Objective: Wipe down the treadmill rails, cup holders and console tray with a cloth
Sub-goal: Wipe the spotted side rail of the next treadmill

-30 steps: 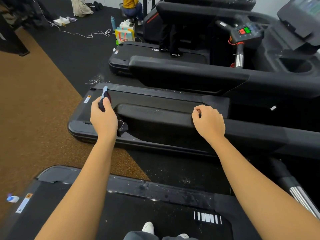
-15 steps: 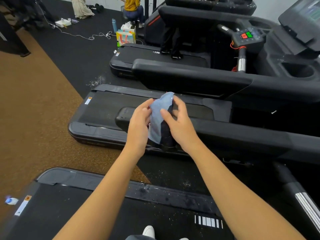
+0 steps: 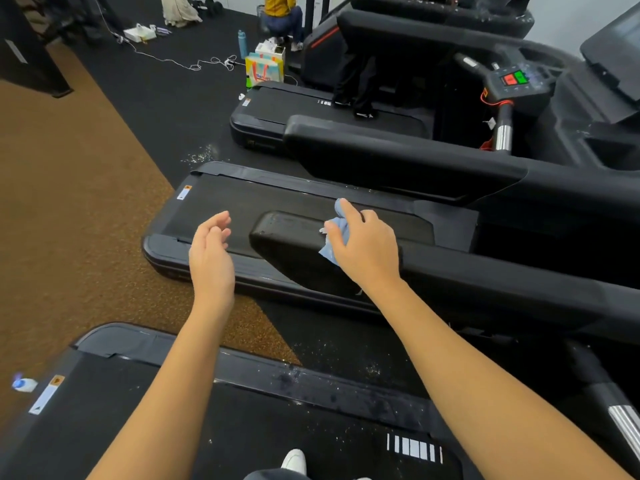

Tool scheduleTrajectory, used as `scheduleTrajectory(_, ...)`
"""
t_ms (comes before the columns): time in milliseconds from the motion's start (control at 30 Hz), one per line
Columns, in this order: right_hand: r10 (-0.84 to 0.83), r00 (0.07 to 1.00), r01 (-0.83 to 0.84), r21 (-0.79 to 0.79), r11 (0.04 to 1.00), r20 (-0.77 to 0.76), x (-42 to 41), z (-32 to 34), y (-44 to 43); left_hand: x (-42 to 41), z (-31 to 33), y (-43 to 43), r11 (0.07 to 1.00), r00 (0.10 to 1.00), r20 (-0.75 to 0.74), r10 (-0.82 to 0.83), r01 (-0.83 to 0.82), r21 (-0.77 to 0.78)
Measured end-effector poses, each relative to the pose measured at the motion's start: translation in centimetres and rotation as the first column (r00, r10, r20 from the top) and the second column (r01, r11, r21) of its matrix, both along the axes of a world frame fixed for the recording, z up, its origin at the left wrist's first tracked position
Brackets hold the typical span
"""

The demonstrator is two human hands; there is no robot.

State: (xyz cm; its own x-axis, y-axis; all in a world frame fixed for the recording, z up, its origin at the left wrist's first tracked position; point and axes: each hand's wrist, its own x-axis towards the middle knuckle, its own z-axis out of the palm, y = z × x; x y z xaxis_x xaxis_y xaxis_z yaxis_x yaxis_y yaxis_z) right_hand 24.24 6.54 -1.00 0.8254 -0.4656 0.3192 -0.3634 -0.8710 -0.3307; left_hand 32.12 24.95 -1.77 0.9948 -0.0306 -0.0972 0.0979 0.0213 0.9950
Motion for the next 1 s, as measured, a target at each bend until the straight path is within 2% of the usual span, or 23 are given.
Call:
scheduleTrajectory(200, 0.201, 0.979, -0.199, -0.047, 0.979, 0.046, 4.3, -0.7, 5.4, -0.4, 0.5, 1.5, 0.999, 0.999, -0.014, 0.043, -0.043, 0.001)
scheduleTrajectory(267, 0.279, 0.954, -0.267, -0.113, 0.957, 0.108, 4.8, -1.1, 6.5, -0.4, 0.6, 2.0, 0.998, 0.998, -0.013, 0.063, -0.063, 0.002)
scheduleTrajectory(333, 0.388, 0.915, -0.352, -0.249, 0.902, 0.112, 4.6, -1.8, 6.3, -0.4, 0.6, 2.5, 0.997, 0.997, -0.01, 0.075, -0.075, 0.008)
scheduleTrajectory(433, 0.596, 0.801, -0.536, -0.51, 0.672, -0.058, 3.6, -2.6, 4.7, -0.4, 0.6, 3.3, 0.996, 0.996, -0.003, 0.087, -0.087, 0.015)
scheduleTrajectory(500, 0.647, 0.738, -0.611, -0.593, 0.524, -0.19, 3.3, -2.7, 3.7, -0.4, 0.6, 3.7, 0.996, 0.996, 0.0, 0.089, -0.089, 0.02)
scheduleTrajectory(633, 0.67, 0.632, -0.703, -0.652, 0.285, -0.389, 3.0, -2.3, 2.7, -0.6, 0.7, 4.0, 0.996, 0.997, 0.0, 0.081, -0.081, 0.034)
scheduleTrajectory(733, 0.658, 0.522, -0.781, -0.615, 0.112, -0.543, 2.7, -2.1, 2.4, -0.9, 0.9, 3.8, 0.997, 0.998, -0.003, 0.068, -0.067, 0.036)
scheduleTrajectory(900, 0.597, 0.441, -0.849, -0.526, 0.037, -0.67, 1.7, -2.3, 2.4, -1.3, 1.3, 3.9, 0.997, 0.999, 0.013, 0.03, -0.03, 0.066)
scheduleTrajectory(1000, 0.625, 0.428, -0.876, -0.469, 0.111, -0.652, 0.2, -2.7, 1.9, -1.7, 1.4, 3.7, 0.995, 1.0, 0.027, -0.013, 0.01, 0.098)
